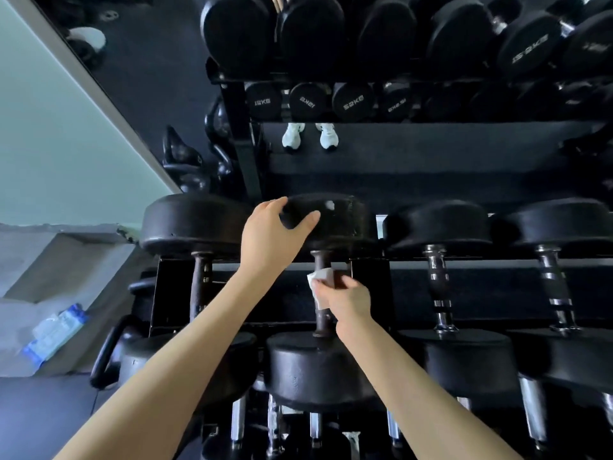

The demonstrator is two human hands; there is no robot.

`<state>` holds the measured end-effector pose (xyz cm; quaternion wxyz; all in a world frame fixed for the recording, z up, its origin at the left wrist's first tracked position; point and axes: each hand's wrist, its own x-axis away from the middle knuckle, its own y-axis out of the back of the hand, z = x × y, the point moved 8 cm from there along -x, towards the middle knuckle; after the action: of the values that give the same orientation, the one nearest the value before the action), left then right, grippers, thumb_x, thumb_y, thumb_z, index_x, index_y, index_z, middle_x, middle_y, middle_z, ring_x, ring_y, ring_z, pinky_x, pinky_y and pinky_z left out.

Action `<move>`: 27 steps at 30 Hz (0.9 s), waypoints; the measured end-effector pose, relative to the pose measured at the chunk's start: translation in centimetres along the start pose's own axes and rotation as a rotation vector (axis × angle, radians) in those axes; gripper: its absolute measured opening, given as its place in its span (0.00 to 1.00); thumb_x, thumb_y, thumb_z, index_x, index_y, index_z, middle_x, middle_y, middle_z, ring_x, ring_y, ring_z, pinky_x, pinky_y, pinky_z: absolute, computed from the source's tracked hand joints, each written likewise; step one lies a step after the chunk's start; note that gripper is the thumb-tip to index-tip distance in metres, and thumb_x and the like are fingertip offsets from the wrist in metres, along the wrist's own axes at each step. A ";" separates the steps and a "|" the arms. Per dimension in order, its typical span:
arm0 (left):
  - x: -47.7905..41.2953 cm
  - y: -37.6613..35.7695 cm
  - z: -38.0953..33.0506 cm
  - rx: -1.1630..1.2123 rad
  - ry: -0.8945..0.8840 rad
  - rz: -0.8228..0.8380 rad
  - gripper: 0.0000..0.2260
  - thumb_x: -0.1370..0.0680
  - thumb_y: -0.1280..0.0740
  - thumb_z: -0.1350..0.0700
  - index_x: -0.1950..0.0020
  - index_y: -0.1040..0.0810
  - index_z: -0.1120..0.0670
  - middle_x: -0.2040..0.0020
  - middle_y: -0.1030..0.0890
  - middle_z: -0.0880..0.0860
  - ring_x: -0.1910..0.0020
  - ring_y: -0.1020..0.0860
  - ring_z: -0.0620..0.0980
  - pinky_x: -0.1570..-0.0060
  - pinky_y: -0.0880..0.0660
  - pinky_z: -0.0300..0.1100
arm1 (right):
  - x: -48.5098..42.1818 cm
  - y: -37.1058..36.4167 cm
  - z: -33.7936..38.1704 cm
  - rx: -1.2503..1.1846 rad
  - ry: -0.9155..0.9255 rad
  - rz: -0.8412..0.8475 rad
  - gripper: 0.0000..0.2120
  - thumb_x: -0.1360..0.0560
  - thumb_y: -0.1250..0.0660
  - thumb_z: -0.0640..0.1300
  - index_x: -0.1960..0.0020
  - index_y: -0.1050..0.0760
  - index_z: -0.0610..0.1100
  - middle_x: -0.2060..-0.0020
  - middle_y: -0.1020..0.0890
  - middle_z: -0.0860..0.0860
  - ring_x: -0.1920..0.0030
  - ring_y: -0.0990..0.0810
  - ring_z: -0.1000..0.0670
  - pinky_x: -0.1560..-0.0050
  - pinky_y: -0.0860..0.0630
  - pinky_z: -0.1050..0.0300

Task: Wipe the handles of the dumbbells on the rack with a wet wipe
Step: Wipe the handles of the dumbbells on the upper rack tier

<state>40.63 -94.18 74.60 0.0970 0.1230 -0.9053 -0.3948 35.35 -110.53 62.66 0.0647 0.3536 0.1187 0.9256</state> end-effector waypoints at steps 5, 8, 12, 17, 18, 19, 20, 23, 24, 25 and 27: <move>-0.9 -0.1 0.2 -0.068 -0.004 0.023 0.31 0.29 0.30 0.41 0.31 0.28 0.55 0.35 0.25 0.52 0.38 0.26 0.50 0.45 0.32 0.37 | -0.8 -0.5 0.8 0.273 0.207 -0.054 0.18 0.30 0.27 0.46 0.73 0.30 0.43 0.78 0.31 0.51 0.75 0.33 0.53 0.73 0.38 0.60; -1.6 0.2 0.3 -0.093 0.003 0.031 0.30 0.31 0.28 0.40 0.35 0.26 0.55 0.39 0.23 0.51 0.42 0.25 0.48 0.51 0.34 0.36 | -1.0 -0.3 1.4 0.284 0.250 -0.121 0.20 0.30 0.28 0.46 0.75 0.33 0.45 0.79 0.32 0.52 0.76 0.35 0.55 0.73 0.40 0.61; -2.4 0.0 0.3 -0.139 0.012 0.070 0.29 0.33 0.27 0.39 0.39 0.24 0.55 0.44 0.21 0.51 0.46 0.24 0.48 0.53 0.34 0.37 | -1.9 -0.6 4.0 0.356 0.363 -0.197 0.19 0.27 0.31 0.48 0.69 0.26 0.36 0.72 0.25 0.43 0.69 0.30 0.49 0.66 0.38 0.59; -2.5 0.0 0.2 -0.152 0.029 0.083 0.29 0.33 0.27 0.40 0.39 0.25 0.55 0.44 0.21 0.51 0.47 0.24 0.48 0.53 0.34 0.37 | -3.2 -0.6 1.9 -0.004 0.092 -0.005 0.13 0.29 0.27 0.46 0.64 0.21 0.37 0.68 0.21 0.45 0.67 0.24 0.50 0.64 0.28 0.57; -2.5 0.0 0.2 -0.152 0.032 0.085 0.29 0.32 0.27 0.40 0.38 0.25 0.55 0.44 0.21 0.51 0.47 0.24 0.48 0.53 0.34 0.37 | -3.4 -1.0 1.4 -0.129 -0.015 0.116 0.08 0.29 0.27 0.45 0.61 0.21 0.40 0.64 0.18 0.47 0.63 0.21 0.51 0.59 0.25 0.57; -2.5 0.0 0.1 -0.152 0.035 0.088 0.29 0.32 0.27 0.40 0.38 0.25 0.55 0.43 0.21 0.51 0.46 0.24 0.49 0.53 0.34 0.37 | -3.4 -1.4 1.0 -0.230 -0.091 0.231 0.05 0.29 0.27 0.43 0.58 0.21 0.41 0.60 0.17 0.48 0.59 0.19 0.51 0.56 0.23 0.57; -2.4 0.0 0.1 -0.152 0.035 0.090 0.29 0.32 0.27 0.40 0.38 0.25 0.55 0.43 0.21 0.51 0.46 0.24 0.49 0.52 0.34 0.37 | -3.3 -1.6 1.0 -0.321 -0.134 0.315 0.03 0.29 0.28 0.41 0.56 0.20 0.42 0.58 0.17 0.48 0.57 0.18 0.51 0.55 0.22 0.57; -2.4 0.0 0.0 -0.146 0.042 0.100 0.29 0.32 0.27 0.41 0.38 0.26 0.56 0.43 0.22 0.51 0.45 0.25 0.49 0.52 0.34 0.37 | -3.6 -1.6 1.2 -0.393 -0.115 0.347 0.02 0.28 0.29 0.39 0.56 0.20 0.41 0.58 0.17 0.48 0.56 0.18 0.50 0.57 0.22 0.59; -2.4 0.0 -0.1 -0.143 0.045 0.101 0.29 0.32 0.27 0.41 0.38 0.26 0.56 0.44 0.22 0.51 0.46 0.25 0.48 0.53 0.34 0.37 | -3.6 -1.4 1.4 -0.296 -0.045 0.292 0.03 0.28 0.28 0.41 0.59 0.20 0.42 0.61 0.17 0.48 0.58 0.19 0.49 0.58 0.23 0.60; -2.4 0.1 -0.2 -0.143 0.045 0.098 0.28 0.32 0.26 0.42 0.38 0.25 0.56 0.44 0.21 0.51 0.48 0.25 0.47 0.53 0.34 0.37 | -3.6 -1.2 2.0 -0.117 0.060 0.200 0.08 0.29 0.27 0.43 0.65 0.22 0.44 0.66 0.19 0.49 0.61 0.20 0.50 0.62 0.26 0.62; -2.4 0.0 -0.3 -0.145 0.046 0.099 0.28 0.32 0.26 0.42 0.39 0.25 0.56 0.45 0.21 0.50 0.52 0.28 0.45 0.54 0.35 0.37 | -2.8 -0.9 3.5 0.325 0.259 -0.059 0.17 0.28 0.28 0.48 0.72 0.29 0.45 0.73 0.26 0.50 0.66 0.26 0.49 0.66 0.35 0.60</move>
<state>43.04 -93.64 74.63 0.1458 0.0799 -0.8769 -0.4511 39.78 -109.62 63.19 0.0183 0.2340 0.2842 0.9296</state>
